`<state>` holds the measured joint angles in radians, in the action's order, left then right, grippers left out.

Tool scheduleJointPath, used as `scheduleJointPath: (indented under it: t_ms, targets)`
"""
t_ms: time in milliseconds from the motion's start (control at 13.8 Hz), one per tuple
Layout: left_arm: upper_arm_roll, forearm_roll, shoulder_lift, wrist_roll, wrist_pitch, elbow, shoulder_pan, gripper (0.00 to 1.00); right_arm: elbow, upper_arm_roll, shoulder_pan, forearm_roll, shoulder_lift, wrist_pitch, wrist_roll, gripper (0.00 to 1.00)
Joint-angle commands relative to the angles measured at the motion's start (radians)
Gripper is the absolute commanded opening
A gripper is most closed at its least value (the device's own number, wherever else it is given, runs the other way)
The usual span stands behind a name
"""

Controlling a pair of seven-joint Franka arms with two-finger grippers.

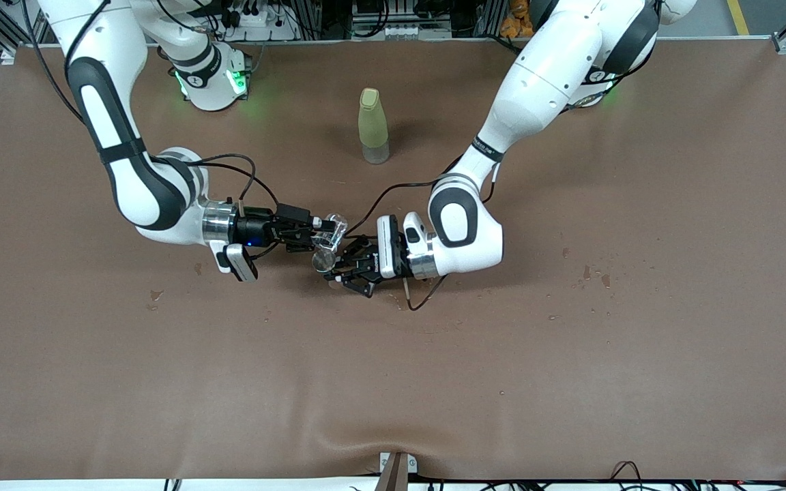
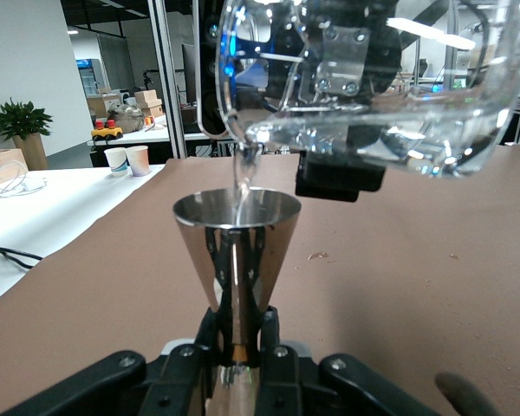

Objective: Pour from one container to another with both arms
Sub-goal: 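Tilt the jigger with the left gripper over the glass held by the right gripper, then draw the jigger and the glass apart, back toward their spots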

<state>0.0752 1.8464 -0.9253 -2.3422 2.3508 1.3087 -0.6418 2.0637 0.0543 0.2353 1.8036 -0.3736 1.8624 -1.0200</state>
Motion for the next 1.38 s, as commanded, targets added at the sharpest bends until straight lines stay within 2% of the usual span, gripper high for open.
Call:
scheduleJointPath:
  t_ms: [0,145,1306]
  targets:
    - [-0.008,0.031,-0.013,0.01,0.015,-0.031,-0.012,0.0,-0.016,0.007,-0.013,0.022,-0.005,-0.012,0.084,0.11]
    - [-0.006,0.033,-0.013,0.011,0.016,-0.031,-0.013,0.0,-0.022,0.007,-0.01,0.042,-0.004,-0.012,0.138,0.11]
    - [-0.008,0.034,-0.013,0.012,0.016,-0.029,-0.012,0.0,-0.053,0.006,-0.027,0.042,-0.007,-0.014,0.477,0.11]
